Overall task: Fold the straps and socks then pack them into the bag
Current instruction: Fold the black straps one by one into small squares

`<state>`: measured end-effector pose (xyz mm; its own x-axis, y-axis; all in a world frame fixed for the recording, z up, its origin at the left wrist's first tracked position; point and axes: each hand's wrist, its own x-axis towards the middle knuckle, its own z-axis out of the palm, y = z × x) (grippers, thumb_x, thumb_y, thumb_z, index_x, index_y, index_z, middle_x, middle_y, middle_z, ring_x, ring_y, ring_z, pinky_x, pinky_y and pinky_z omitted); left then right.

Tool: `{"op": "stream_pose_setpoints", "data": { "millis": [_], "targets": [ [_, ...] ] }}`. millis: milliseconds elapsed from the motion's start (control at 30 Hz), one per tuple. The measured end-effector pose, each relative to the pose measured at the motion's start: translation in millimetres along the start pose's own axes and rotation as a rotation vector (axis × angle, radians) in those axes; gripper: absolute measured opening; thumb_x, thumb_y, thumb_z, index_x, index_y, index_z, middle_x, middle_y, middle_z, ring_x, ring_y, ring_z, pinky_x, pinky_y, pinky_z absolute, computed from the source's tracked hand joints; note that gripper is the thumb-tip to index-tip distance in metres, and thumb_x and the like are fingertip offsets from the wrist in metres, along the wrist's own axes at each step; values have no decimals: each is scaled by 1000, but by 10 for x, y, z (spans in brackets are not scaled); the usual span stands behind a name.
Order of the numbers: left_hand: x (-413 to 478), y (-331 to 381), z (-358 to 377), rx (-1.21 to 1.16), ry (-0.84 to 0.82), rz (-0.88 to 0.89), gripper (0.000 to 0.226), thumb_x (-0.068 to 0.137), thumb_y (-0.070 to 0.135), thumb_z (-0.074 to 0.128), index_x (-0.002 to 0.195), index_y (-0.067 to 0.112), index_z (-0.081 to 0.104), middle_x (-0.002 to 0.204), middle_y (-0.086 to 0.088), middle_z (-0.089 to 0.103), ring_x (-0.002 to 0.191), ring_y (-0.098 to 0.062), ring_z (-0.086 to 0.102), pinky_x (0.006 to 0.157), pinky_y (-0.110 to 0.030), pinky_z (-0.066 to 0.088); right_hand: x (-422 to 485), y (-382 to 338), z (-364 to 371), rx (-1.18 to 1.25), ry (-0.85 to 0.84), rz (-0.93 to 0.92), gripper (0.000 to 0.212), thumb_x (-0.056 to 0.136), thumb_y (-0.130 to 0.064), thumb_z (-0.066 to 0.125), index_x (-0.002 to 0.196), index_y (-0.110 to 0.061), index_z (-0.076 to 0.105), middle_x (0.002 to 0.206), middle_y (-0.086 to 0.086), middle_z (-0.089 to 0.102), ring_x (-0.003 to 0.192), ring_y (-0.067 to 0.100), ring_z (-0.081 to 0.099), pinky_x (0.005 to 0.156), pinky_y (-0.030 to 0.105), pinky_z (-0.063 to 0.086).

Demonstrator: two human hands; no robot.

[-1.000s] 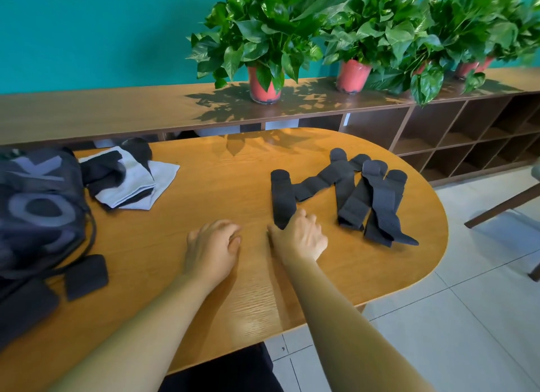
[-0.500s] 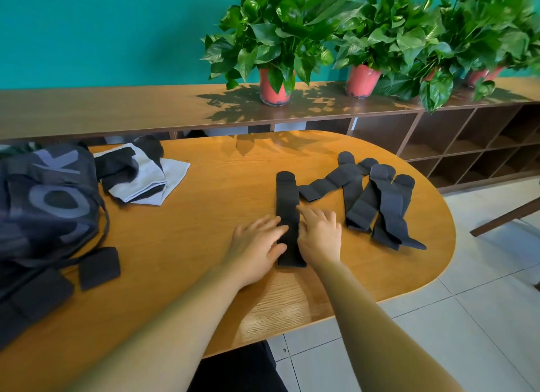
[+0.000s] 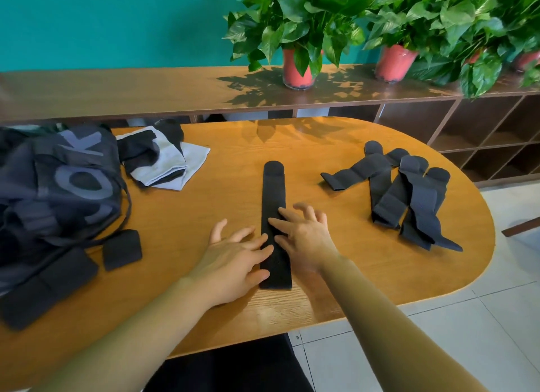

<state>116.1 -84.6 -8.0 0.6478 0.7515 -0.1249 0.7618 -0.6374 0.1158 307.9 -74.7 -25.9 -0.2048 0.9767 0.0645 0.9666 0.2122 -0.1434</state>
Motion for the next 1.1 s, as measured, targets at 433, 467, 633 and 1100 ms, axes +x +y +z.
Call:
{"op": "stream_pose_setpoints", "data": {
  "millis": [433,467,633,1100],
  "targets": [
    [-533,-419,6,-11,-2,-55,47,95,56,41,140,41,43,155,20,25,146,-5,6,112,-50,-16,606,-566,75,-30,-213,2,47,97,-53,29,144,-46,26,158,-8,14,143,24,3,109,45,11],
    [-533,-429,16,-8,-3,-57,48,95,57,40,140,42,43,155,20,25,146,-5,6,112,-50,-16,672,-553,63,-39,-239,12,48,97,-54,27,145,-47,23,158,-9,12,143,24,2,109,45,10],
    [-520,-445,57,1,0,-68,50,94,61,36,140,43,40,156,20,22,145,-4,7,111,-49,-17,959,-457,14,-93,-304,54,48,99,-52,23,146,-48,16,159,-10,7,144,25,-2,110,47,8],
    [-537,-414,44,-41,28,-97,48,94,58,39,139,41,44,155,19,25,144,-6,14,113,-52,-12,823,-383,-191,112,-133,72,44,101,-34,34,145,-37,33,137,-4,52,143,16,5,110,41,10]
  ]
}}
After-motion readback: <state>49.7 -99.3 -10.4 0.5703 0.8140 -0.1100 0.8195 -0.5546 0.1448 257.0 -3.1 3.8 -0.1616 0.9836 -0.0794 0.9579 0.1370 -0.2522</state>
